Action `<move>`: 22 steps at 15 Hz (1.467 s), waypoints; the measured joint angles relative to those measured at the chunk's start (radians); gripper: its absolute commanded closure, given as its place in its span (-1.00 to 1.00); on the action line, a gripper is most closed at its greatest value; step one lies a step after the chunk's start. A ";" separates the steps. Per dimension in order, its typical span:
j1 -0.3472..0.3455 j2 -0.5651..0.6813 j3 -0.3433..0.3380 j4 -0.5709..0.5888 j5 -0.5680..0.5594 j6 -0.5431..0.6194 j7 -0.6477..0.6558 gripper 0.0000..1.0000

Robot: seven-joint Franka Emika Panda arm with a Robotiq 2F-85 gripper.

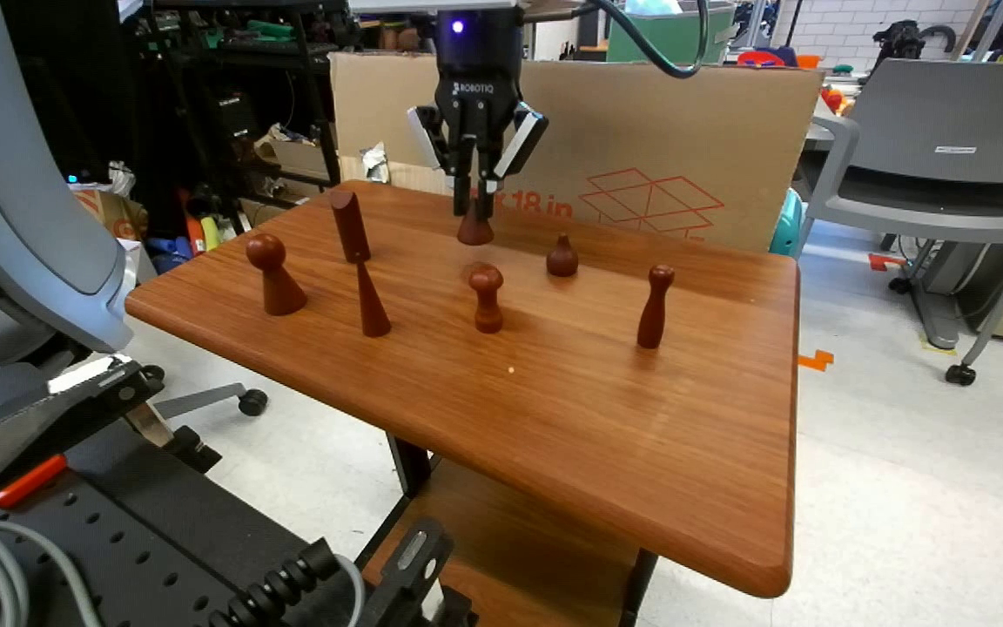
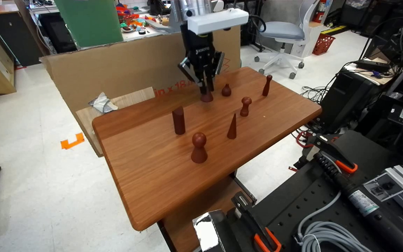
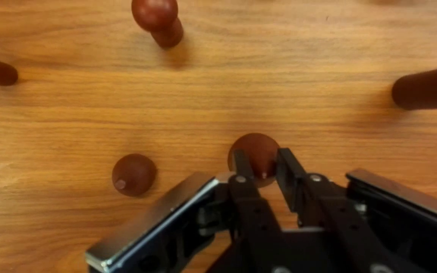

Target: Move the back second left object forward

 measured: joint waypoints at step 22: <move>0.081 0.093 0.025 0.083 -0.029 -0.243 0.004 0.02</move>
